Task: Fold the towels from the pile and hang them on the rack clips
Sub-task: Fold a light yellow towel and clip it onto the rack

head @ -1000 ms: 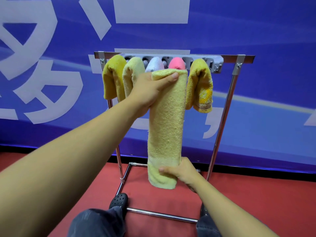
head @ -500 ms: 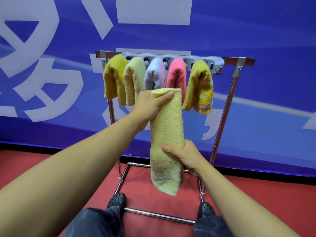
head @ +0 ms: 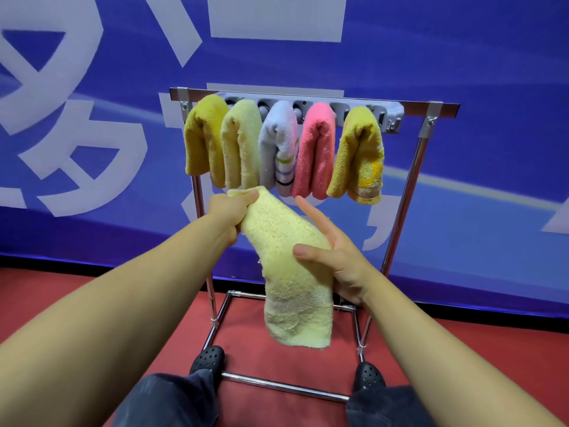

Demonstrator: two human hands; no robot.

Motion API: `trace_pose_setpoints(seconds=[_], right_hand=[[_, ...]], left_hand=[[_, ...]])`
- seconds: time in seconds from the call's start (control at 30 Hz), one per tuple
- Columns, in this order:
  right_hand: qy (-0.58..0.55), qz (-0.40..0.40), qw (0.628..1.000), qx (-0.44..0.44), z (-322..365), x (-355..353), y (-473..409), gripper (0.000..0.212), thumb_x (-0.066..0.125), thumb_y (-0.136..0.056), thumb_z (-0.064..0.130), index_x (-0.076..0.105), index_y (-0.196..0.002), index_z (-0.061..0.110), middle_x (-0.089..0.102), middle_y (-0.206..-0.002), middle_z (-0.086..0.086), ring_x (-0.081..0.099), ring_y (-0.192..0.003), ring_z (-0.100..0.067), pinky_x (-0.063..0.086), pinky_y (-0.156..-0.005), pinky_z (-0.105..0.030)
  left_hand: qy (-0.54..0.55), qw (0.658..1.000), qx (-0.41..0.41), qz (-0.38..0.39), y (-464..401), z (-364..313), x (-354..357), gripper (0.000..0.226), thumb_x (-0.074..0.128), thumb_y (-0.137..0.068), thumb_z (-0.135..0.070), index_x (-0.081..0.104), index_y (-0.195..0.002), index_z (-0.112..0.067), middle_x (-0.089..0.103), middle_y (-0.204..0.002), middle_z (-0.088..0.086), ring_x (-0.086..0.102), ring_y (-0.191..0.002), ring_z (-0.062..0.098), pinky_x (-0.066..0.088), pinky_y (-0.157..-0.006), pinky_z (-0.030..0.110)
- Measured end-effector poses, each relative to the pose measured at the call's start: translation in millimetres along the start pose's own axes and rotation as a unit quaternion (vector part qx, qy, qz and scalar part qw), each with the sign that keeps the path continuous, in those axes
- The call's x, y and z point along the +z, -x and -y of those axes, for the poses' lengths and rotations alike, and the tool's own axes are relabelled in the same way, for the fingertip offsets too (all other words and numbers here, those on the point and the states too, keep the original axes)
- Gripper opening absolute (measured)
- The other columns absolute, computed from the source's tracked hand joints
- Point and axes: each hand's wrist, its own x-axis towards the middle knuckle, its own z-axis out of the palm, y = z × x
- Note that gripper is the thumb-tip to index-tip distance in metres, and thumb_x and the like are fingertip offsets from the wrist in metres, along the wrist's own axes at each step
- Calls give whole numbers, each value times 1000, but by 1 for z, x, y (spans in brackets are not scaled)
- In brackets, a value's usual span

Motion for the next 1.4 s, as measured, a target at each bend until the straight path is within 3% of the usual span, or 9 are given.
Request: trace_pose_setpoints(seconds=[0.07,0.17,0.33,0.43,0.53,0.67,0.87,1.13,1.4], right_hand=[[-7,17,1000,5,4,1,-1,72,74,-83,6,55,-143,40,64,-135,-7,68,-107,-22,56,-94,-37],[-30,17,999,-2,9,1,-2,62,72,-83,6,62,-138,33,70,-113,-8,69,-96,-21,58,-87,-33],[-73,-3,997,-25,18,-5,-6,53,67,-87,8,63,-137,27,70,-93,-8,71,-85,-18,60,-81,-30],[-92,-7,995,-31,22,-8,-8,50,67,-88,11,64,-136,26,74,-101,-9,72,-92,-21,58,-88,-36],[-106,-21,994,-28,23,-11,-10,53,72,-84,16,64,-136,26,73,-112,-14,72,-99,-25,56,-95,-42],[-123,-39,991,-24,24,-14,-10,56,74,-82,16,63,-137,24,72,-115,-15,72,-99,-25,57,-93,-39],[-109,-93,990,-14,24,-19,-11,52,69,-86,15,63,-137,22,70,-120,-18,68,-107,-30,57,-95,-41],[-100,-128,987,-16,20,-18,-19,55,72,-84,14,62,-137,23,70,-117,-15,67,-107,-30,57,-93,-43],[-92,-121,988,-6,15,-23,-22,54,70,-89,12,58,-140,24,69,-124,-17,68,-112,-31,55,-99,-46]], left_hand=[[8,1000,-23,4,-4,8,-4,54,84,-83,-17,58,-126,2,69,-110,15,72,-93,27,62,-74,40],[-39,997,-54,32,-6,19,-7,49,82,-85,-15,58,-124,4,70,-105,15,70,-83,25,59,-58,32],[-229,965,-35,125,6,28,-8,27,77,-79,-7,70,-103,3,73,-100,14,64,-82,23,56,-76,40],[-141,968,8,209,22,21,-6,49,77,-80,-47,73,-117,-14,73,-123,0,68,-111,21,51,-90,38],[-46,944,-27,327,41,17,3,70,58,-91,-67,64,-136,-14,62,-140,17,56,-134,35,43,-115,47],[5,909,-54,412,69,18,11,74,41,-93,-73,64,-137,-18,63,-139,16,58,-132,33,42,-113,48],[16,902,-46,430,89,22,13,83,35,-88,-74,60,-140,-14,69,-133,9,64,-126,24,51,-103,38],[-47,936,56,345,93,38,22,49,79,-82,-39,69,-124,-16,77,-117,5,72,-111,24,54,-103,46],[-66,948,78,301,86,46,23,32,84,-83,-21,75,-112,-11,80,-105,5,76,-99,20,61,-85,34]])
